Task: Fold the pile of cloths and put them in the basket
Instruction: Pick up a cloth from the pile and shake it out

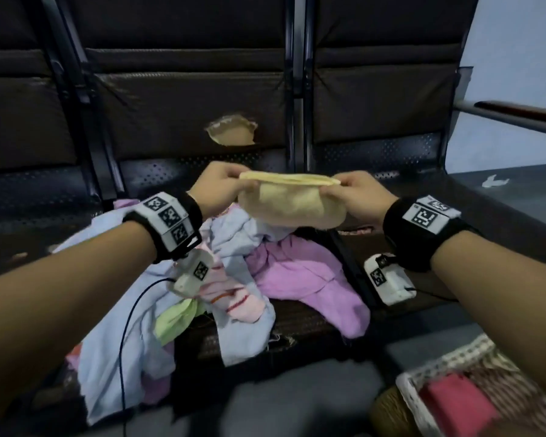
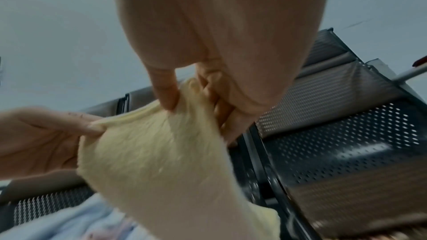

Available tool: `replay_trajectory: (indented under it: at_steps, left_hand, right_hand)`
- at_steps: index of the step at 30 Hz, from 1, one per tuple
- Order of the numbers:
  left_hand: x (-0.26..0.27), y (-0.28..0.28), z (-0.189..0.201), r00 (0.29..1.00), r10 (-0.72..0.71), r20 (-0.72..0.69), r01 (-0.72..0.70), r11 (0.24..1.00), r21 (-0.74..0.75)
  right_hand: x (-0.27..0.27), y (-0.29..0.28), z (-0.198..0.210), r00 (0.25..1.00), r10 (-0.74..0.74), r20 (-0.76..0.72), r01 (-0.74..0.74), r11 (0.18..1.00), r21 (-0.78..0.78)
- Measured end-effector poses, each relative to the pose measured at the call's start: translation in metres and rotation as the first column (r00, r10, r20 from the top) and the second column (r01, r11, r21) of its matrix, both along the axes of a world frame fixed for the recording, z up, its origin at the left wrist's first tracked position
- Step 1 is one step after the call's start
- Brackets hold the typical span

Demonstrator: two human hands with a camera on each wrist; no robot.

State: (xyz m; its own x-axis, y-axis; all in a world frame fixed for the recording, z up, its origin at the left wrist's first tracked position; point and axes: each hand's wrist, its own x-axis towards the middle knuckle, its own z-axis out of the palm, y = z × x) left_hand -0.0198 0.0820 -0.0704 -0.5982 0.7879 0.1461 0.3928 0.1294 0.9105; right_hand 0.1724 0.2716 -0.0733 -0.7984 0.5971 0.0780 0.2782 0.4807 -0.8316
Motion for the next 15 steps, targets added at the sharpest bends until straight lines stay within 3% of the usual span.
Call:
replay_trajectory:
  at_steps: [2, 6, 9, 11, 13, 15]
  left_hand:
    - [0.008, -0.021, -0.025, 0.992, -0.114, 0.044, 0.12, 0.975, -0.185]
    - [0.027, -0.044, -0.058, 0.938, -0.273, 0.213, 0.341, 0.832, -0.437]
    - [0.033, -0.049, -0.067, 0.893, -0.271, 0.36, 0.432, 0.743, -0.512]
    - [0.031, -0.047, -0.067, 0.882, -0.27, 0.386, 0.455, 0.703, -0.547]
    - [0.026, -0.037, -0.067, 0.897, -0.269, 0.35, 0.431, 0.706, -0.562]
    - [0.019, -0.02, -0.069, 0.939, -0.256, 0.228, 0.342, 0.753, -0.562]
  right_hand:
    - [0.017, -0.011, -0.023, 0.973, 0.106, 0.205, -0.092, 0.993, -0.074]
    - [0.042, -0.03, -0.052, 0.827, 0.31, 0.47, -0.156, 0.928, -0.338]
    - [0.048, -0.038, -0.064, 0.759, 0.373, 0.534, -0.152, 0.898, -0.412]
    - [0.047, -0.038, -0.069, 0.745, 0.369, 0.556, -0.119, 0.893, -0.433]
    - [0.042, -0.034, -0.074, 0.752, 0.328, 0.572, -0.084, 0.908, -0.41]
    - [0.032, -0.025, -0.079, 0.795, 0.257, 0.549, -0.038, 0.925, -0.377]
